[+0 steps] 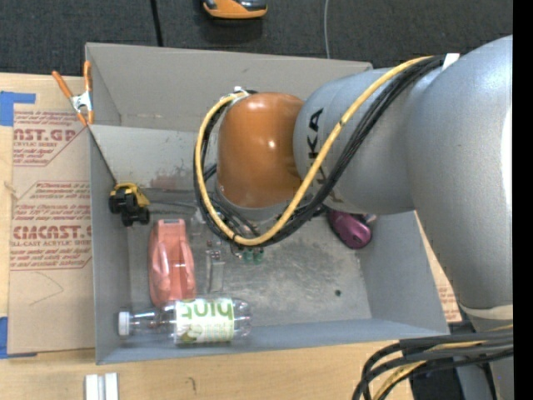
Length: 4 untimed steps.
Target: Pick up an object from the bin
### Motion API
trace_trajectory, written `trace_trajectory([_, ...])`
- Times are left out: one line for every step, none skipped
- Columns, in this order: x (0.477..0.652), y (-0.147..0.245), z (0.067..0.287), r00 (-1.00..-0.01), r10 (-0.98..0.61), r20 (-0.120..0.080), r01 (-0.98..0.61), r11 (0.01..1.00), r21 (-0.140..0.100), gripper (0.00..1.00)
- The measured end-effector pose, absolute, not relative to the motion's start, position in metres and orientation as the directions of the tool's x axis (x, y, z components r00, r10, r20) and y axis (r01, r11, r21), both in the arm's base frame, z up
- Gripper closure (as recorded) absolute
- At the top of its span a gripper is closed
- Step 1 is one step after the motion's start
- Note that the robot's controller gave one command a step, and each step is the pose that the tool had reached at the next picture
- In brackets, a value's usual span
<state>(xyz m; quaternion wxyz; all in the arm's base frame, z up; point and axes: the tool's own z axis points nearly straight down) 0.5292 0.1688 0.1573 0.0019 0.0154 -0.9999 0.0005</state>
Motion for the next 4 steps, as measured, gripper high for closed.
trace_trajectory([0.546,0.138,0.217,-0.997,-0.072,0.002,-0.072,0.997,0.001,0.00])
trace_trajectory([0.541,0.135,0.248,-0.996,0.085,-0.007,0.085,0.996,0.002,0.00])
trace_trajectory([0.509,0.193,0.225,-0.988,-0.155,-0.003,-0.155,0.988,0.000,0.00])
trace_trajectory([0.494,0.226,0.215,-0.989,-0.146,-0.001,-0.146,0.989,0.004,0.00])
